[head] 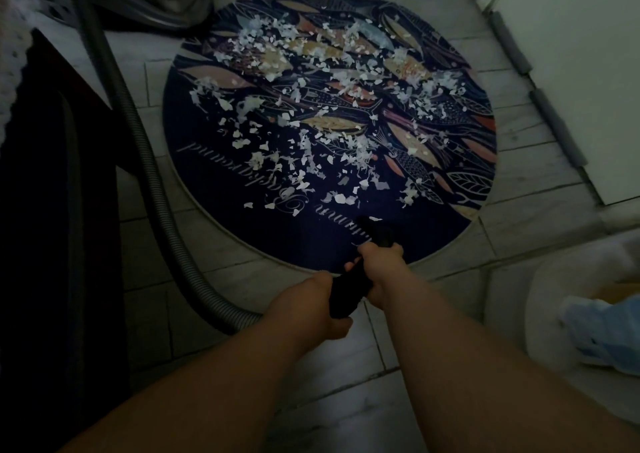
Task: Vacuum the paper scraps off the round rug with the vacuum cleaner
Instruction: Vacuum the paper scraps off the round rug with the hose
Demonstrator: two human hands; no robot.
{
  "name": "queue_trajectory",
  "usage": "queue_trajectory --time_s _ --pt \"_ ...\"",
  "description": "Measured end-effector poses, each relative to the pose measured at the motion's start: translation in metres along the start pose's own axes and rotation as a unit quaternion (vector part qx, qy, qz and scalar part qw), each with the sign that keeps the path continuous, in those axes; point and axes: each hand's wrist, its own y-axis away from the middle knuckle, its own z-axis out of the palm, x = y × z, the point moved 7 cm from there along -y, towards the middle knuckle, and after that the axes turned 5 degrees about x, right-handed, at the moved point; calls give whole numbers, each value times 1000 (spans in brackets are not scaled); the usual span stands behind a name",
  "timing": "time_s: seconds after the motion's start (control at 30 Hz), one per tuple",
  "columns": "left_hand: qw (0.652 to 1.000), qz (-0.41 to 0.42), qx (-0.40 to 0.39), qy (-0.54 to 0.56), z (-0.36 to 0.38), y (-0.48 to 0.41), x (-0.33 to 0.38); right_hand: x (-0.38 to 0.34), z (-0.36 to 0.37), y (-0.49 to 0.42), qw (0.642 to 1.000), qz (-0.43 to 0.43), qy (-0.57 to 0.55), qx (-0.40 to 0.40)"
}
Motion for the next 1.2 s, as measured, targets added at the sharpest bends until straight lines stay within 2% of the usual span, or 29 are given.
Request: queue_trajectory --time_s 0.37,0.67,0.87,1.2 --pt "999 -29 16 21 20 5 -1 13 -7 -8 1000 5 14 -13" --pt "996 -32 79 -20 41 18 30 15 -36 -19 998 -14 7 -54" --pt "992 -76 98 -37 37 42 12 36 -16 -2 994 13 25 -101" --pt "989 -76 130 -2 20 46 -24 39 21 14 993 1 31 -114"
